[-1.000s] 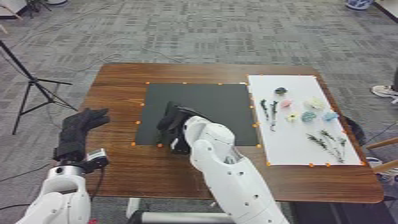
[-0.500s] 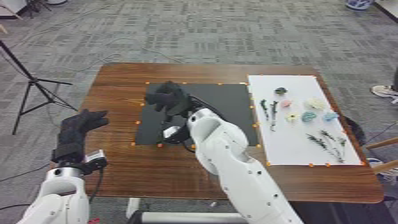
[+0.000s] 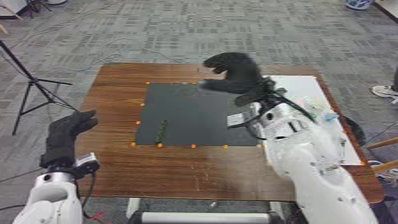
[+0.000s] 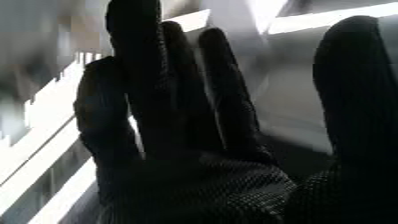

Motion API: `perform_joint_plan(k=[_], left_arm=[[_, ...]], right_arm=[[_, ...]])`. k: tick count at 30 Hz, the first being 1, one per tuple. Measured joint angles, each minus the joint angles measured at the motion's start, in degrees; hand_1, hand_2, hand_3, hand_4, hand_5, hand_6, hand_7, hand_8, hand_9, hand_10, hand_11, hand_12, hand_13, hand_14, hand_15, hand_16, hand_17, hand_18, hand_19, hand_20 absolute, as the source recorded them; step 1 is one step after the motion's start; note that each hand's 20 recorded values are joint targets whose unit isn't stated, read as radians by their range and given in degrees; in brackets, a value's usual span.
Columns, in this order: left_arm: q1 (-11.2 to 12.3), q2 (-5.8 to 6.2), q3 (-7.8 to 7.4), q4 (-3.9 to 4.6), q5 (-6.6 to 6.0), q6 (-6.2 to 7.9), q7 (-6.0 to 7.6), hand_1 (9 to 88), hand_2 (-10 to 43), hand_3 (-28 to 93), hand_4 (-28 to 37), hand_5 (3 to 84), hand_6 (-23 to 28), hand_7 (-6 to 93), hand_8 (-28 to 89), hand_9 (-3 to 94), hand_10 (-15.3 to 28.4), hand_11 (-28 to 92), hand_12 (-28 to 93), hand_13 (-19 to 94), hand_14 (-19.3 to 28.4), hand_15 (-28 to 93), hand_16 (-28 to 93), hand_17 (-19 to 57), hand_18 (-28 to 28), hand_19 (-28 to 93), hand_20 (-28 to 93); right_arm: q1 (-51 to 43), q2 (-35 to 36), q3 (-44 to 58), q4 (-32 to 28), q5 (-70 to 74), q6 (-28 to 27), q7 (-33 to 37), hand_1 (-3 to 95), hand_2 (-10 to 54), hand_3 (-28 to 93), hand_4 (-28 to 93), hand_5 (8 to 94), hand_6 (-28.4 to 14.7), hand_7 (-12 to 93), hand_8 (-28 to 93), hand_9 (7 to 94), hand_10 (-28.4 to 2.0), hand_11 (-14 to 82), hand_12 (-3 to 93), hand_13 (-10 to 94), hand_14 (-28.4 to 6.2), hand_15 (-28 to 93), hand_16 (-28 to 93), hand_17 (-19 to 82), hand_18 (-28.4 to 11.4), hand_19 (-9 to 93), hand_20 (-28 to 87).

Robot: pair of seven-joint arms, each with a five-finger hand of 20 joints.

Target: Arrange flowers

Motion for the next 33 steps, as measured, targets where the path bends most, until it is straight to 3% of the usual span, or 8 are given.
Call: perform_joint_plan(k=[2,8,24,33], left_arm=[[0.22,0.00,-0.02,-0.01,0.05,0.00,-0.15,26.2,15.6,70,-26.4,59.2,3.7,16.4,-8,58.9,14.7,25,15,45,17.9,25,-3,11.1,10.7,8,19],[0.56,0.00,-0.29,-0.15,0.12,0.00,-0.55,26.3,15.2,70,-26.1,59.1,3.8,16.5,-8,58.9,14.7,26,15,45,18.0,25,-3,11.2,10.7,8,19],[0.74,-0.10,-0.45,-0.76,0.84,-0.01,-1.24,27.0,14.7,69,-25.6,58.9,3.8,16.7,-8,58.6,14.6,26,15,46,18.0,25,-3,11.1,10.7,8,19],[0.95,-0.29,-0.53,-0.93,1.32,-0.05,-1.91,27.2,14.5,69,-25.3,58.8,3.9,16.7,-8,58.4,14.6,26,15,46,18.0,25,-3,11.1,10.8,8,19]], right_arm=[[-2.39,2.90,5.68,-1.54,-0.23,2.00,0.35,27.9,-9.5,66,-15,56.8,-6.4,15,-4,65.8,-17.3,16.2,19.4,68,-14.5,52,29,34,-23.8,78,50],[-9.83,8.73,18.40,-1.81,-2.33,0.12,3.46,28.8,-9.5,65,-17,59.7,-5.7,17,-4,69.1,-16.7,20.1,21.0,70,-13.8,54,29,35,-23.8,80,51],[-25.47,7.15,29.93,1.00,-11.46,-2.47,5.99,28.0,-9.5,64,-19,61.9,-5.5,19,-4,70.8,-16.4,24.4,23.5,71,-13.6,58,32,36,-24.6,83,54],[-27.79,6.81,30.80,3.54,-13.51,-4.29,8.39,29.7,-9.5,64,-19,63.4,-5.1,20,-4,72.6,-15.9,26.2,24.0,72,-13.2,59,32,37,-24.3,84,54]])
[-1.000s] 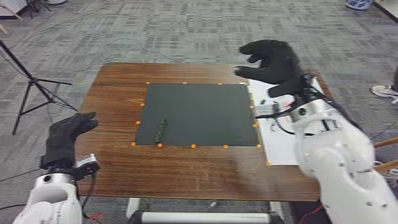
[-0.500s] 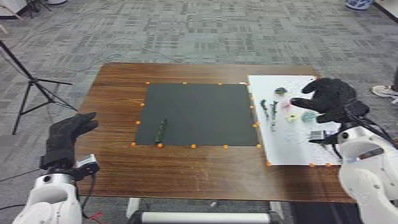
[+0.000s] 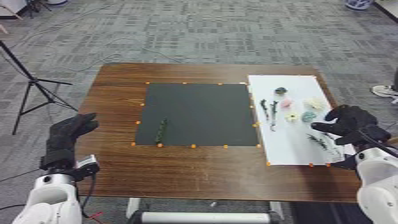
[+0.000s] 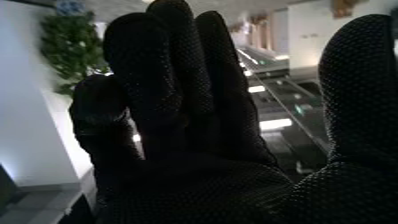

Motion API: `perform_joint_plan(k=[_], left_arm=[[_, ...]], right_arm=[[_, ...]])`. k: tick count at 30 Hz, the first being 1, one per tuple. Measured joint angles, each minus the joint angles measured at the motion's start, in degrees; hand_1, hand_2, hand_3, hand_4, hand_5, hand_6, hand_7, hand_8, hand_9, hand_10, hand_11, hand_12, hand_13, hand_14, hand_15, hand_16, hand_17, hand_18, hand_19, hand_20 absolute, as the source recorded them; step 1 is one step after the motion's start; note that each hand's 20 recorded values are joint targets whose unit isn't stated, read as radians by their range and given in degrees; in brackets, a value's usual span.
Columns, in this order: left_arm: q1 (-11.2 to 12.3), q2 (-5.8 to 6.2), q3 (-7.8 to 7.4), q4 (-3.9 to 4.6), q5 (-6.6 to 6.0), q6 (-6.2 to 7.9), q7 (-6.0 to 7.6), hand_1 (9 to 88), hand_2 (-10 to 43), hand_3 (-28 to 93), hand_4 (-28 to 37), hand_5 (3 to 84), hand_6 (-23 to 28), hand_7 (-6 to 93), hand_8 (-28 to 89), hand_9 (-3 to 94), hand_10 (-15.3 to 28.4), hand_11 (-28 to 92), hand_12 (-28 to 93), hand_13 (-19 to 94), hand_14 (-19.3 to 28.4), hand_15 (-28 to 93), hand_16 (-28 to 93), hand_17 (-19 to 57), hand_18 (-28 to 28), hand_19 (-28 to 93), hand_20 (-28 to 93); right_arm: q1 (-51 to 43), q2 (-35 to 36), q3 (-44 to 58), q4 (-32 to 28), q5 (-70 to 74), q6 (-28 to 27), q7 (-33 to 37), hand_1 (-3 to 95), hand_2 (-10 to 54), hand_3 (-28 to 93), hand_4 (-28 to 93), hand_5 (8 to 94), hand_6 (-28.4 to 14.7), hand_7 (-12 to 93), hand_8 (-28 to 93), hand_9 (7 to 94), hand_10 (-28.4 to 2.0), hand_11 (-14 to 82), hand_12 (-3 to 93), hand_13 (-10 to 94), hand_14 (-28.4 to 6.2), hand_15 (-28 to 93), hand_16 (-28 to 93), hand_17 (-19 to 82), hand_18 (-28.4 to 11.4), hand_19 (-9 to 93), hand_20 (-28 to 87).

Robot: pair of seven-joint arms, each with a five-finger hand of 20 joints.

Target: Arrange flowers

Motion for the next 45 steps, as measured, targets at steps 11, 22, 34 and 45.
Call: perform_joint_plan(k=[11,22,34,45], left_arm=[[1.43,-0.44,-0.13,-0.86,0.78,-0.17,-0.93,27.3,14.3,69,-25.1,58.6,3.9,16.7,-8,58.4,14.6,26,15,46,18.2,26,-3,11.1,10.9,8,19],[2.46,-1.21,-0.12,-1.31,0.96,-0.43,-1.17,27.3,14.2,69,-24.8,58.5,4.2,16.4,-8,58.3,14.7,26,15,46,18.3,26,-3,11.1,11.0,9,19],[2.48,-1.55,-0.31,-1.68,1.37,-0.82,-2.50,28.5,13.2,68,-24.3,58.4,4.2,16.5,-8,58.0,14.8,26,15,46,18.3,26,-3,11.1,11.0,9,19],[2.65,-1.56,-0.39,-1.88,1.49,-0.82,-2.90,28.8,12.9,68,-23.5,58.4,4.5,16.3,-8,57.9,14.8,27,15,45,18.4,26,-3,11.0,11.1,9,18]], right_arm=[[-0.23,-0.28,0.12,4.98,-2.70,-1.11,0.68,30.3,-9.5,65,-20,63.6,-4.7,22,-5,72.8,-15.6,26.7,24.2,72,-12.8,59,32,37,-24.3,84,54],[-0.25,-1.08,-0.07,7.99,-4.30,-2.39,0.83,31.1,-9.5,66,-20,63.5,-4.5,22,-5,72.9,-15.1,27.4,24.4,72,-12.6,59,32,37,-24.3,84,54],[2.49,0.12,-3.79,7.22,-5.28,-5.45,2.39,59.2,-9.5,57,-21,66.7,-1.5,28,22,86.4,-8.7,18.6,46.0,87,-2.3,62,36,54,-19.2,93,56],[3.45,2.20,-6.93,5.59,-4.62,-5.21,4.65,61.7,-9.5,61,-16,75.0,-0.3,29,23,93.5,-7.1,14.6,45.1,92,-0.5,59,38,59,-17.3,93,58]])
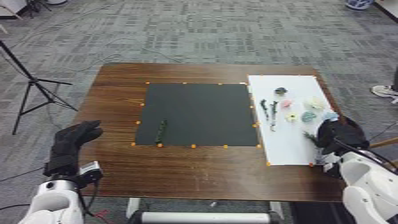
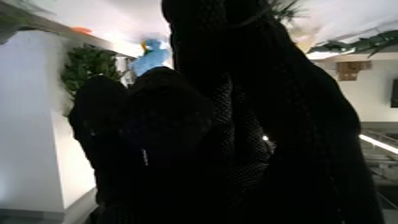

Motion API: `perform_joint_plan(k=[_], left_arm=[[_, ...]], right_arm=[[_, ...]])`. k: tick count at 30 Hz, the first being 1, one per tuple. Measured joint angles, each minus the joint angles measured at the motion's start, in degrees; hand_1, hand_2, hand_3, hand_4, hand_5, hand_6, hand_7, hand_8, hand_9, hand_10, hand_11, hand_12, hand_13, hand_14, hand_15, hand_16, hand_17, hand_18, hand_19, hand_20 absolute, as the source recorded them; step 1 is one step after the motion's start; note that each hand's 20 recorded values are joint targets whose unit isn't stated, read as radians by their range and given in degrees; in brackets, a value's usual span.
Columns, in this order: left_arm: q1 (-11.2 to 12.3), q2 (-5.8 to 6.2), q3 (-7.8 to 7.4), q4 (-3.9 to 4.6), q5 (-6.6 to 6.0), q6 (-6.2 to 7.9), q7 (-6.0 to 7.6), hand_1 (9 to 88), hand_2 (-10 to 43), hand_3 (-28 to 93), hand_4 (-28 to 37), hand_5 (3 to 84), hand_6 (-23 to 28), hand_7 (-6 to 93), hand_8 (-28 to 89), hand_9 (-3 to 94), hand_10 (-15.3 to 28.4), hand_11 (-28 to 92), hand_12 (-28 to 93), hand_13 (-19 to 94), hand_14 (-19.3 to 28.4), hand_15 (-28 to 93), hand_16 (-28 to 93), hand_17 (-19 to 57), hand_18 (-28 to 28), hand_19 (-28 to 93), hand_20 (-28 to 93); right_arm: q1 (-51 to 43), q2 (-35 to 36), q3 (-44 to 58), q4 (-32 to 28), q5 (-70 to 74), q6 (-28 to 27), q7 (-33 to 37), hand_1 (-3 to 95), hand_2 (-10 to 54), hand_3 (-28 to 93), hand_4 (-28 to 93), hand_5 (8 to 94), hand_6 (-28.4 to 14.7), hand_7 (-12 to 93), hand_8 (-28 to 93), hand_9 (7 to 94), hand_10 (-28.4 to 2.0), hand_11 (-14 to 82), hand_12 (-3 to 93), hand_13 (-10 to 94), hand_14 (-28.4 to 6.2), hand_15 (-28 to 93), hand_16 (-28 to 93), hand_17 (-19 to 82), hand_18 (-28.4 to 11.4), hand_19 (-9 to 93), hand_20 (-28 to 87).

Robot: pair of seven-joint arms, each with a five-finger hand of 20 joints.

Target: Arrange flowers

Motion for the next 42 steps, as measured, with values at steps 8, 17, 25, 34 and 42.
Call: perform_joint_plan(k=[8,17,25,34,42], left_arm=[[-0.04,0.09,-0.01,-0.04,-0.02,0.00,-0.11,28.9,12.8,68,-23.3,58.3,4.5,16.2,-8,57.7,14.8,27,15,46,18.4,26,-3,11.0,11.0,9,18],[-0.03,0.13,-0.05,-0.22,-0.05,0.05,-0.12,28.9,12.7,68,-23.2,58.3,4.4,16.3,-8,57.8,14.8,27,15,45,18.3,26,-3,11.0,11.0,9,18],[-0.24,0.33,-0.37,-0.22,-0.14,0.11,-0.08,29.1,12.7,68,-23.2,58.2,4.8,16.2,-8,57.4,14.8,27,15,45,18.2,26,-4,11.0,11.0,9,18],[-1.73,0.48,1.19,0.02,-0.15,0.11,-0.02,30.2,12.9,66,-22.9,57.8,5.0,16.0,-8,57.1,14.8,27,15,45,18.1,26,-4,11.0,10.9,9,18],[-3.00,0.43,2.82,0.67,-0.22,-0.05,0.07,30.3,12.9,66,-22.4,57.6,5.3,15.8,-7,56.7,14.9,27,14,45,18.1,25,-4,11.0,11.0,9,18]], right_arm=[[2.11,2.18,0.12,-4.86,5.33,1.00,0.87,61.4,-9.5,62,-15,75.5,-0.3,28,23,93.7,-7.0,14.5,44.7,92,-0.4,59,38,60,-16.6,93,58],[10.07,2.47,-4.65,-8.49,10.87,3.02,-0.07,61.1,-9.5,62,-15,76.0,-0.3,28,23,93.7,-7.4,14.9,43.5,92,-0.5,59,39,60,-16.4,93,58],[21.97,2.49,-20.57,-5.56,13.22,0.94,-6.93,61.1,-9.5,62,-16,76.0,0.0,29,23,93.7,-7.0,14.5,41.3,92,-0.2,58,39,60,-16.1,93,58],[36.23,-1.05,-33.65,4.27,14.47,-6.60,-15.90,60.3,-9.5,64,-19,74.5,0.9,31,22,93.7,-5.8,12.3,40.4,92,0.3,59,39,60,-15.7,93,59],[40.07,-6.40,-36.11,10.01,12.92,-7.24,-17.82,60.0,-9.5,65,-19,74.2,1.1,32,21,93.7,-5.8,12.3,40.2,92,0.2,60,39,59,-15.7,93,59]])
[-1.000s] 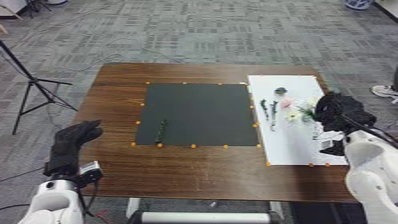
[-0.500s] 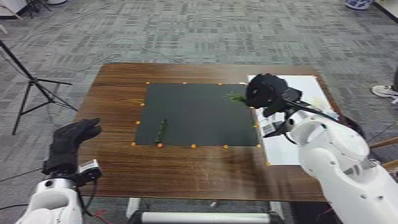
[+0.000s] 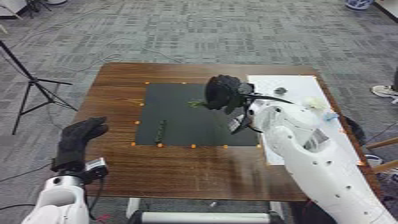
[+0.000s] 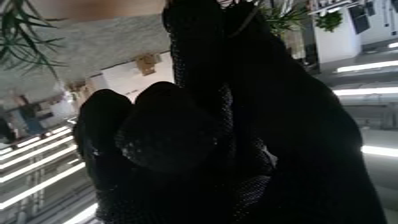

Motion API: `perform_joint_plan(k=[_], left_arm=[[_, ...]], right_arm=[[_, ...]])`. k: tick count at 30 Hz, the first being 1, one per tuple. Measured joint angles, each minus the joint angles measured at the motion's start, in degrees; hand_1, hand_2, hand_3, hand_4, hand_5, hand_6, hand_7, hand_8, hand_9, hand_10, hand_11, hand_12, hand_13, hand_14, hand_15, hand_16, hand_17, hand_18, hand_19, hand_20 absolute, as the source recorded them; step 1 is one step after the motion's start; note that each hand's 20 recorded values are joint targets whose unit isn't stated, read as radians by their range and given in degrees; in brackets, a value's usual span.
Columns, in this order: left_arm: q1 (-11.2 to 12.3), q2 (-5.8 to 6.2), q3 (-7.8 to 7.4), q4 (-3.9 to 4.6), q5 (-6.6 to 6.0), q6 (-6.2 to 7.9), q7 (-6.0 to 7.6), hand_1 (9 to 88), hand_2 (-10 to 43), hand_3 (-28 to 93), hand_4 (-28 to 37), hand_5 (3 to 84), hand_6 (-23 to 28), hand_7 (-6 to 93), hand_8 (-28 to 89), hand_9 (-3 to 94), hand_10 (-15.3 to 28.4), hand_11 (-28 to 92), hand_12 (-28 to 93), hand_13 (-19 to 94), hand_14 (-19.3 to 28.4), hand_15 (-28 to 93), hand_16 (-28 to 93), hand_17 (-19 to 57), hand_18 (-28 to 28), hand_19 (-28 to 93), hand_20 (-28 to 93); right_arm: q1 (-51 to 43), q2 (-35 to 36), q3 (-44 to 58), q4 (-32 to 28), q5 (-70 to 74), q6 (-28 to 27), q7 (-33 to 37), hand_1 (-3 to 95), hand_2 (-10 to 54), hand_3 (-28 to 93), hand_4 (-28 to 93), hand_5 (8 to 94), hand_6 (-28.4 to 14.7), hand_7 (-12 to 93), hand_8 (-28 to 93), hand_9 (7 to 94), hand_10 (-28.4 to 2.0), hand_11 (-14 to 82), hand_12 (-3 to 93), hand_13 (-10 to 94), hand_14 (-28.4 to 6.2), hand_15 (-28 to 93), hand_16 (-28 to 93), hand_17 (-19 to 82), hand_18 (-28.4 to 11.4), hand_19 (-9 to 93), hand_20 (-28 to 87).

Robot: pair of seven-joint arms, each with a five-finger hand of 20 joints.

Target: Arrange flowers

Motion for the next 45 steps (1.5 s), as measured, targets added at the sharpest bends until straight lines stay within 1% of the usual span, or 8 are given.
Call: perform_joint_plan(k=[9,13,19,27,39,45], left_arm=[[-0.35,-0.04,0.20,0.27,-0.13,-0.49,0.08,30.9,12.7,66,-22.1,57.4,6.1,15.2,-7,55.8,15.3,28,14,44,18.0,26,-4,11.1,10.9,8,18],[-0.66,-0.05,0.32,0.56,-0.13,-0.71,0.19,31.1,12.6,65,-21.7,57.3,6.5,14.8,-7,55.3,15.2,29,14,44,17.9,26,-4,11.1,11.0,8,18],[-1.17,-0.14,0.90,0.87,-0.14,-0.98,0.31,32.0,12.2,65,-21.0,57.1,7.6,13.6,-6,53.9,15.9,30,14,43,18.0,27,-5,11.0,11.0,9,18],[-1.82,-0.32,1.53,1.06,-0.14,-1.41,0.22,32.0,12.1,65,-20.4,56.9,8.0,12.7,-5,52.9,16.4,31,13,42,18.0,27,-6,10.7,11.1,9,18],[-2.16,-0.61,1.85,1.12,-0.13,-1.60,0.16,31.9,11.9,65,-20.0,56.6,8.0,12.4,-5,52.2,16.6,31,13,41,18.1,28,-6,10.6,11.0,9,17],[-2.53,-0.64,2.21,1.24,-0.12,-1.61,0.11,32.0,11.8,65,-20.0,56.6,7.9,12.3,-5,52.2,16.6,31,13,41,18.0,28,-6,10.5,11.0,9,17]], right_arm=[[0.41,-9.11,-0.17,9.99,-7.79,2.13,-0.61,59.8,-9.5,65,-19,73.8,1.2,33,20,93.7,-5.9,12.4,39.8,92,0.2,60,39,59,-15.7,93,59],[0.10,-12.82,-0.15,12.72,-9.47,2.43,-0.89,59.6,-9.5,65,-19,73.6,1.3,33,20,93.7,-6.0,12.2,39.7,92,0.2,60,39,59,-15.7,93,59],[-0.35,-16.19,-0.16,14.23,-11.82,2.26,-1.63,59.6,-9.5,65,-18,73.2,1.4,34,20,93.7,-6.1,12.0,39.7,92,0.3,60,39,59,-15.5,93,59],[-0.91,-18.02,0.00,15.25,-12.27,2.03,-1.62,59.6,-9.5,65,-18,73.2,1.5,34,19,93.7,-6.3,11.9,39.4,92,0.1,60,39,60,-15.5,93,59],[-3.06,-19.31,0.45,15.45,-13.10,0.70,-1.69,59.4,-9.5,65,-18,72.9,1.5,35,18,93.7,-5.9,11.2,39.3,92,0.0,59,39,59,-15.5,93,59],[-3.16,-19.05,0.29,15.58,-13.42,0.70,-1.93,56.3,-9.5,66,-17,70.5,2.1,36,17,92.7,-6.2,8.0,41.3,90,-0.4,60,40,58,-16.1,93,59]])
